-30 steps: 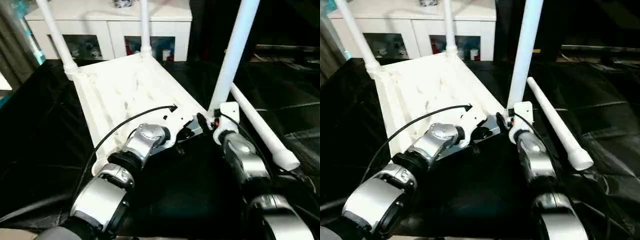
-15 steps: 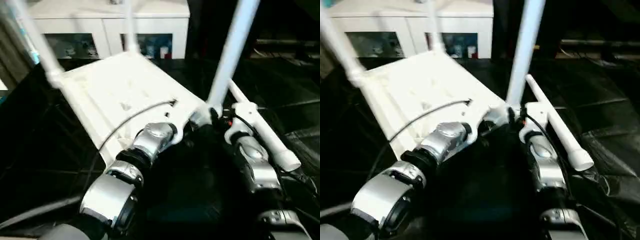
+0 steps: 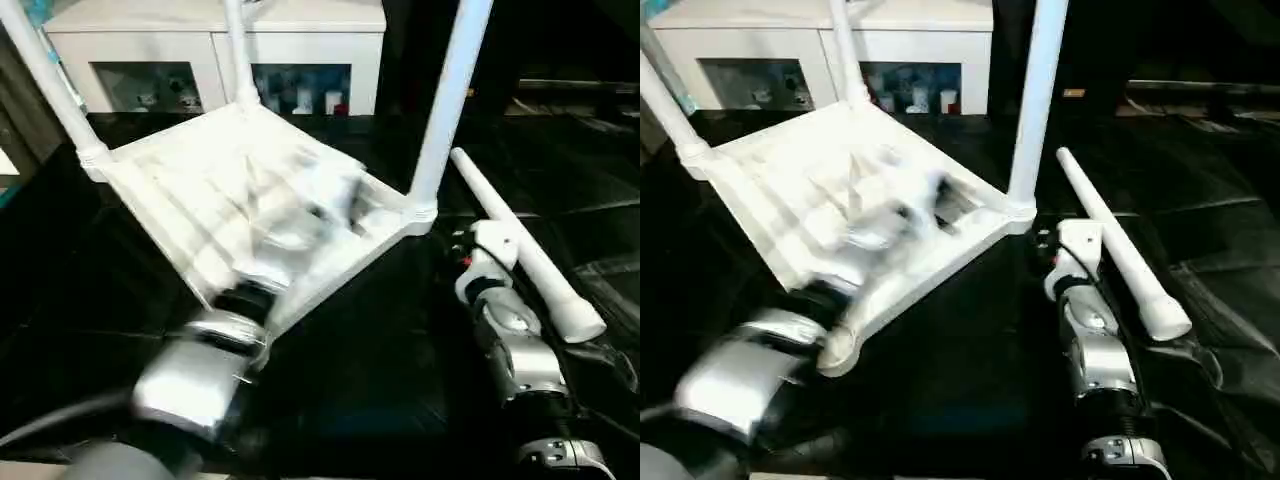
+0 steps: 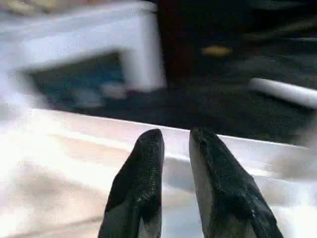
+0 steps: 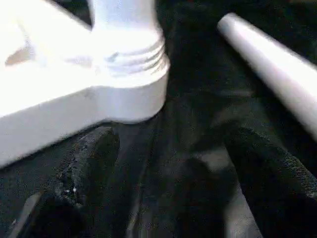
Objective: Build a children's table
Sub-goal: Rotate table base
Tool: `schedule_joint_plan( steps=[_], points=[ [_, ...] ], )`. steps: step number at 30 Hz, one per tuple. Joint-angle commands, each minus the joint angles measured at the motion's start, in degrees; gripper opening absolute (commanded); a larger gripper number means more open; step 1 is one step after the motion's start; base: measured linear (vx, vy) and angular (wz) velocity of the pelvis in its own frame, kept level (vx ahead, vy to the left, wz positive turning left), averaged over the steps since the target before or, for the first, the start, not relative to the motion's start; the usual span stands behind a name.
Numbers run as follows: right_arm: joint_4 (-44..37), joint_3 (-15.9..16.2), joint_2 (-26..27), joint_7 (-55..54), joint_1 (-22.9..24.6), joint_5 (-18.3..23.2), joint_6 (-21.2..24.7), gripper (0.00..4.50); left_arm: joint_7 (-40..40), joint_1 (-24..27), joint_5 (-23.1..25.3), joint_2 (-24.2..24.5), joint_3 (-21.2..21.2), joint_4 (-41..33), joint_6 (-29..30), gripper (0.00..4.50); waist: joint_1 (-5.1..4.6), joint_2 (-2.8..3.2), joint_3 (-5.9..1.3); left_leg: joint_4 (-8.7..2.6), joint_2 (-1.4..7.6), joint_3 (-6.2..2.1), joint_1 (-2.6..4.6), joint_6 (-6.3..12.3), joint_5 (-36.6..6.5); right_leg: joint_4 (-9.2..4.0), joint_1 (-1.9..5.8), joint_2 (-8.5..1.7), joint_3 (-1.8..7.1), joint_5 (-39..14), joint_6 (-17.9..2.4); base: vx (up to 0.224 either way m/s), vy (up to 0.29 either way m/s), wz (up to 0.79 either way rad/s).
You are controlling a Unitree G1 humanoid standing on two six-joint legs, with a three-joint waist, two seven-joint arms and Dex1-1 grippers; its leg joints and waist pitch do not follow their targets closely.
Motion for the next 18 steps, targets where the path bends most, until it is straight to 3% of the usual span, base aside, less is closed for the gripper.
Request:
schedule_joint_plan(
  steps=[1, 2, 3, 4, 6, 7, 8, 9, 10, 12, 13, 15, 17, 18],
  points=[
    [1.39, 1.62, -0.22, 1.99, -1.01, -0.79, 1.08, 3.89, 1.58, 1.58, 1.16, 2.06, 0.92, -2.35, 1.56, 1.06, 0.45, -1.24, -4.90, -3.63, 2.68, -1.57, 1.73, 6.03, -11.47, -3.87, 3.63, -2.86, 2.26, -18.01, -9.78, 0.000, 0.000, 0.00],
    [2.48, 2.63, -0.14, 3.00, -1.65, -1.32, 1.16, 3.89, 1.44, 3.38, 2.27, 5.76, 1.47, -5.17, 3.82, 1.06, 0.41, -1.18, -4.65, -3.86, 2.87, -1.50, 1.88, 5.11, -11.95, -3.96, 3.48, -2.73, 2.45, -18.02, -10.26, 0.000, 0.000, 0.00],
    [2.48, 2.63, -0.14, 3.00, -1.65, -1.32, 1.16, 3.89, 1.44, 3.38, 2.27, 5.76, 1.47, -5.17, 3.82, 1.06, 0.41, -1.18, -4.65, -3.86, 2.87, -1.50, 1.88, 5.11, -11.95, -3.96, 3.48, -2.73, 2.45, -18.02, -10.26, 0.000, 0.000, 0.00],
    [4.47, 3.38, 0.28, 3.55, -2.90, -1.74, 0.96, 3.89, 0.62, 6.64, 5.50, 11.50, 0.77, -8.92, 6.89, 1.06, 0.25, -1.14, -4.69, -4.09, 3.07, -1.62, 1.81, 4.35, -11.96, -3.52, 3.52, -2.67, 2.50, -17.07, -10.34, 0.000, 0.000, 0.00],
    [5.19, 3.52, 0.55, 3.53, -3.41, -1.78, 0.96, 3.89, 0.26, 8.17, 6.94, 13.80, 0.14, -10.38, 8.29, 1.06, -0.24, -0.85, -4.62, -4.26, 2.98, -1.80, 1.53, 3.45, -12.57, -3.26, 3.71, -2.72, 2.58, -17.36, -10.13, 0.000, 0.000, 0.00],
    [6.09, 3.63, 0.73, 3.49, -4.10, -1.92, 0.79, 3.89, 0.31, 9.57, 8.20, 15.65, -0.18, -11.76, 10.17, 1.06, -0.05, -0.54, -4.83, -4.20, 3.17, -1.63, 2.40, 2.63, -12.81, -3.33, 3.05, -2.65, 2.84, -16.48, -10.31, 0.000, 0.000, 0.00],
    [6.09, 3.63, 0.73, 3.49, -4.10, -1.92, 0.79, 3.89, 0.31, 9.57, 8.20, 15.65, -0.18, -11.76, 10.17, 1.06, -0.11, -0.56, -4.74, -4.29, 3.14, -1.62, 2.29, 2.12, -12.51, -3.11, 3.18, -2.54, 2.94, -14.91, -10.96, 0.000, 0.000, 0.00],
    [7.62, 3.95, 1.38, 4.01, -5.88, -1.94, 1.01, 3.89, -0.85, 13.61, 9.95, 19.42, -0.80, -16.69, 16.76, 1.06, 0.24, -0.94, -4.89, -4.25, 3.38, -1.51, 2.78, 1.76, -12.43, -2.83, 2.91, -2.72, 3.10, -13.71, -11.67, 0.000, 0.000, 0.00],
    [7.62, 3.95, 1.38, 4.01, -5.88, -1.94, 1.01, 3.89, -0.85, 13.61, 9.95, 19.42, -0.80, -16.69, 16.76, 1.06, 0.16, -0.80, -4.93, -4.26, 3.47, -1.55, 2.69, 1.64, -12.15, -2.50, 3.00, -2.82, 3.20, -13.08, -12.25, 0.000, 0.000, 0.00],
    [9.01, 4.23, 1.81, 4.68, -7.49, -1.81, 1.13, 3.89, -3.29, 17.91, 12.60, 22.86, -2.04, -21.98, 23.64, 1.06, 0.45, -0.43, -4.85, -4.29, 3.46, -1.47, 2.89, 1.31, -12.03, -2.53, 2.86, -2.82, 3.33, -13.01, -12.35, 0.000, 0.000, 0.00],
    [9.16, 4.29, 1.86, 4.80, -7.67, -1.80, 1.14, 3.89, -3.61, 18.51, 13.09, 23.36, -2.25, -22.70, 24.52, 1.06, 0.35, -0.77, -4.72, -4.45, 3.48, -1.58, 2.47, 1.21, -11.80, -2.29, 3.12, -2.85, 3.37, -12.82, -12.40, 0.000, 0.000, 0.00],
    [10.23, 4.69, 2.07, 5.52, -8.70, -1.79, 1.17, 3.89, -6.53, 22.83, 16.51, 27.08, -4.24, -27.95, 30.45, 1.06, 0.23, -0.59, -4.51, -4.69, 3.51, -1.59, 2.73, 0.09, -13.83, -2.63, 2.85, -2.72, 3.52, -14.24, -11.77, 0.000, 0.000, 0.00],
    [11.24, 4.96, 2.07, 5.90, -9.40, -1.81, 0.97, 3.89, -10.11, 26.78, 17.94, 29.98, -5.93, -33.52, 36.25, 1.06, -0.02, -0.92, -4.39, -4.85, 3.37, -1.54, 2.74, -0.72, -15.20, -2.80, 2.81, -2.61, 3.60, -15.35, -11.36, 0.000, 0.000, 0.00],
    [11.24, 4.96, 2.07, 5.90, -9.40, -1.81, 0.97, 3.89, -10.11, 26.78, 17.94, 29.98, -5.93, -33.52, 36.25, 1.06, 0.01, -0.78, -4.41, -4.88, 3.46, -1.73, 2.71, -1.09, -15.68, -2.62, 2.92, -2.84, 3.62, -15.66, -11.47, 0.000, 0.000, 0.00]
  ],
)
